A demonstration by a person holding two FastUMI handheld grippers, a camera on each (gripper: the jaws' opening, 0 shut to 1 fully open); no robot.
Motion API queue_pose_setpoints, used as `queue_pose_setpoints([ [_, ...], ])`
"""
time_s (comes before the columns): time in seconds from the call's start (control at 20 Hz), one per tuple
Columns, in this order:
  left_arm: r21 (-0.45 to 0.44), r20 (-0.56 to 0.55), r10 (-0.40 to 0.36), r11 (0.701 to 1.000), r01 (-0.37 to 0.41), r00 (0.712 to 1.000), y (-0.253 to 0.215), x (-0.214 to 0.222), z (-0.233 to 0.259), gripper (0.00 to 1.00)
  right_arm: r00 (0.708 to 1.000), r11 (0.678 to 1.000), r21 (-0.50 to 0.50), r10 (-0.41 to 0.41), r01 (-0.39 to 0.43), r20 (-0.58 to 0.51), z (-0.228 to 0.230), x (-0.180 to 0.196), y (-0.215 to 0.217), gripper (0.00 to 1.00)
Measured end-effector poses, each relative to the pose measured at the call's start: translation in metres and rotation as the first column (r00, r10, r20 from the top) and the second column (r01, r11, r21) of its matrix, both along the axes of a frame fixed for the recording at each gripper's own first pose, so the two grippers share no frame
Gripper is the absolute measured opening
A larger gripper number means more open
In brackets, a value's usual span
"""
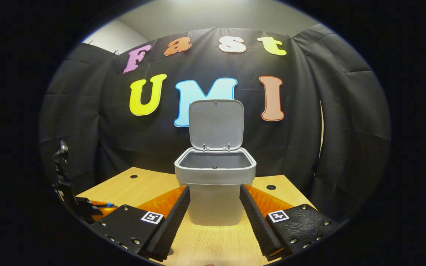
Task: Press the lid of the desktop garbage bin to open it, pick up the crumpled paper on the desktop and throw it into the bin, then pick up the pop can on the desktop and drop it into the bin, and finally close the garbage bin lid.
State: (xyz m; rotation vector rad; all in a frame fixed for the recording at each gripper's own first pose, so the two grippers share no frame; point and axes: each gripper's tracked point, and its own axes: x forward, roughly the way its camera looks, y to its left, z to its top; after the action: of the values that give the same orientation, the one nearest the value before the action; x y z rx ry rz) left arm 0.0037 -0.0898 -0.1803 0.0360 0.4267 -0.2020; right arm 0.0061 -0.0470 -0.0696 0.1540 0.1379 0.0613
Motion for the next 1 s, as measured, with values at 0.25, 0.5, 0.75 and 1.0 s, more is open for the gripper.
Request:
queue_pose_setpoints([
  [0.25,-0.026,0.109,-0.008,1.000,0.011,0.994,-0.040,0.024,0.052,0.17,1.000,1.000,-0.002,-0.009,0.009,-0.001,-0.006,-0.004,-0.025,0.87],
  [0.5,-0.090,0.171,-0.016,0.995,0.032,0.985,-0.082,0.047,0.094,0.17,1.000,1.000,0.008,-0.018,0.018,-0.016,-0.015,-0.005,-0.049,0.87],
  [0.75,-0.120,0.239,-0.022,0.991,0.052,0.971,-0.115,0.076,0.132,0.12,0.999,1.000,0.007,-0.024,0.024,-0.022,-0.022,-0.003,-0.065,0.87],
  [1.0,-0.084,0.298,-0.041,0.994,0.069,0.954,-0.140,0.101,0.153,0.16,1.000,1.000,0.012,-0.019,0.019,-0.021,-0.023,0.004,-0.069,0.87],
])
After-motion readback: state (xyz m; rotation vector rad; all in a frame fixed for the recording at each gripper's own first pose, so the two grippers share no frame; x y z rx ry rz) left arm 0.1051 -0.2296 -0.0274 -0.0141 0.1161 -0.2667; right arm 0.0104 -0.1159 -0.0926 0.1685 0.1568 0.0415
